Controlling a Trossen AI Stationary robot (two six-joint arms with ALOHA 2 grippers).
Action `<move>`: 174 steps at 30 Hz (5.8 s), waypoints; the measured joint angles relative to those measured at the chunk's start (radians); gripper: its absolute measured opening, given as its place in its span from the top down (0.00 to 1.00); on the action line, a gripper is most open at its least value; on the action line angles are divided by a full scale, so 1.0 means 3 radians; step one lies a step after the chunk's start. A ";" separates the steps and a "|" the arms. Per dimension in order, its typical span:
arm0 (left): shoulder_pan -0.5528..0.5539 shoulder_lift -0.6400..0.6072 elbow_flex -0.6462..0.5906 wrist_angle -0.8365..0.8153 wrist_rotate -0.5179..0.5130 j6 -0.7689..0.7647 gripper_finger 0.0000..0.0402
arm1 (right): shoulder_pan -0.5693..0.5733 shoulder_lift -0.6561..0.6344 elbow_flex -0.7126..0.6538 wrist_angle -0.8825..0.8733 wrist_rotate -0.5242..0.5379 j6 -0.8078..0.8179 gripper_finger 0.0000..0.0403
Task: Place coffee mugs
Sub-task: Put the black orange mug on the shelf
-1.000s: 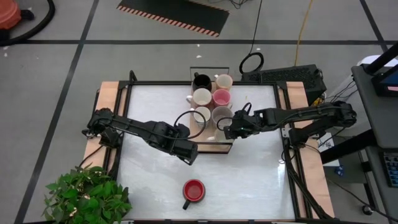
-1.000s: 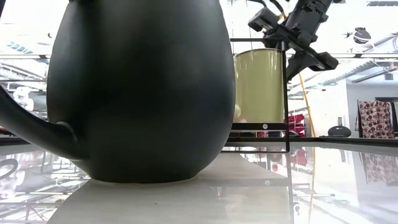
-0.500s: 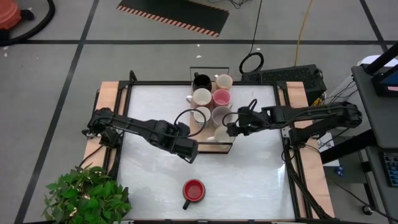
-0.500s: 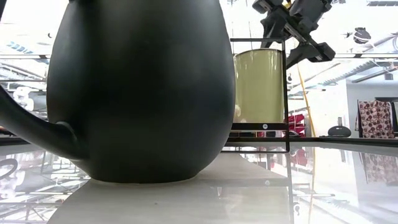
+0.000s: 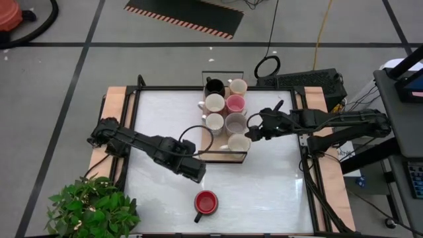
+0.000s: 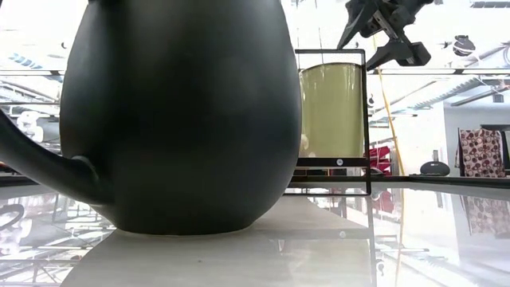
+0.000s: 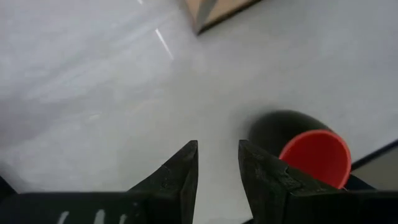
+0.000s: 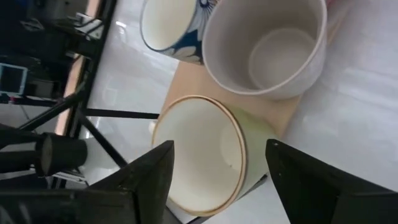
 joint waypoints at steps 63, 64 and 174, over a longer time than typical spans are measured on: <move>-0.0719 0.0652 -0.0001 0.0898 0.0355 -0.2350 0.19 | -0.0131 -0.0918 -0.0003 -0.1180 0.0619 -0.1045 0.39; -0.0723 0.0652 -0.0001 0.0899 0.0349 -0.2400 0.19 | -0.0145 -0.0917 -0.0003 -0.1179 0.0617 -0.1080 0.39; 0.1524 -0.0011 0.0001 0.0305 0.0271 0.1836 0.95 | -0.0725 -0.0754 -0.0003 -0.1282 0.0397 -0.1501 0.39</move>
